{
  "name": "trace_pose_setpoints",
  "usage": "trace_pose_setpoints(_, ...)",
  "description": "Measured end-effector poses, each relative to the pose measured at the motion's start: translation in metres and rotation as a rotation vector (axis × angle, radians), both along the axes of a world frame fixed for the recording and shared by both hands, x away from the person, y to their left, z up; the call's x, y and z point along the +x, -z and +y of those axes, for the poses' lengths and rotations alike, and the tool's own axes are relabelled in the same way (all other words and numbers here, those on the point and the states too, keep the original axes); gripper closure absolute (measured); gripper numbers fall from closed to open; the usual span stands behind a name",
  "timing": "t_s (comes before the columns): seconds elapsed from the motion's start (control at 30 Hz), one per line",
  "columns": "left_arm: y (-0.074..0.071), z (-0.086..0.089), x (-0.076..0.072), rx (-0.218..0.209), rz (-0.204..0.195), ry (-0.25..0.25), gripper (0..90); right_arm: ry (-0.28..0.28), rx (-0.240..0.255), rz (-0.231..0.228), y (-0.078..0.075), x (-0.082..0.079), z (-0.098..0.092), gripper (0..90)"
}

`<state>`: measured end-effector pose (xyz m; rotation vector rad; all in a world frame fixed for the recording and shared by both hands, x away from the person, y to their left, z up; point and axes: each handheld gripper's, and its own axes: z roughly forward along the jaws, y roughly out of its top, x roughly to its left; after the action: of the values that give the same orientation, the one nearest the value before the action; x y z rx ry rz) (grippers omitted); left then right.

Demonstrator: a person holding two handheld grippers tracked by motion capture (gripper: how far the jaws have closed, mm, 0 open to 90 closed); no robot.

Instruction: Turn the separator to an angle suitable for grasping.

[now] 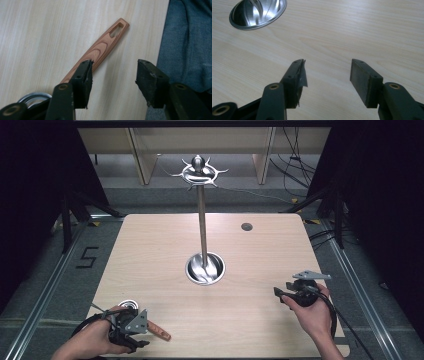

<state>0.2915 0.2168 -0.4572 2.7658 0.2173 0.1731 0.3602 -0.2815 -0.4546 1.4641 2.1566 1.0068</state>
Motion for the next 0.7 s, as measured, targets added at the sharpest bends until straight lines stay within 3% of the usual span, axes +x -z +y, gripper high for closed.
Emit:
trace_pose_setpoints(0.03,0.0,0.0,0.0,0.0,0.0,0.0,56.5,0.0,0.0,0.0,0.0,0.0,0.0,45.8)
trace_pose_setpoints(0.07,0.0,-0.003,-0.001,0.035,-0.001,0.032,56.5,0.004,0.002,0.007,0.0,0.0,0.0,45.8)
trace_pose_setpoints(0.13,0.002,-0.008,-0.002,0.093,-0.011,0.083,72.2,-0.001,-0.007,-0.001,0.0,0.0,0.0,45.7)
trace_pose_setpoints(0.2,0.004,-0.013,-0.003,0.118,-0.011,0.105,76.3,-0.001,-0.005,0.0,0.0,0.0,0.001,45.7)
trace_pose_setpoints(0.3,0.01,-0.022,0.0,0.156,0.033,0.121,86.4,-0.005,-0.005,0.001,0.0,0.0,0.001,45.6)
trace_pose_setpoints(0.33,0.012,-0.024,0.0,0.168,0.042,0.122,87.8,-0.018,-0.03,-0.02,0.001,0.001,-0.001,45.5)
trace_pose_setpoints(0.4,0.015,-0.028,0.003,0.198,0.058,0.14,88.9,-0.007,-0.005,-0.001,0.0,0.0,0.001,45.4)
trace_pose_setpoints(0.53,0.017,-0.034,0.006,0.209,0.08,0.145,89.0,0.02,0.007,0.01,-0.001,-0.001,0.003,45.1)
trace_pose_setpoints(0.57,0.018,-0.035,0.007,0.213,0.085,0.142,89.0,-0.009,-0.051,-0.039,0.0,0.001,-0.002,45.0)
trace_pose_setpoints(0.6,0.019,-0.036,0.009,0.223,0.083,0.149,89.0,-0.009,-0.051,-0.039,0.0,0.001,-0.002,45.0)
trace_pose_setpoints(0.63,0.02,-0.037,0.008,0.213,0.098,0.13,89.1,0.007,-0.033,-0.01,-0.002,0.0,0.0,44.9)
trace_pose_setpoints(0.7,0.021,-0.038,0.012,0.223,0.098,0.146,89.0,0.006,-0.034,-0.01,-0.002,0.0,0.0,44.9)
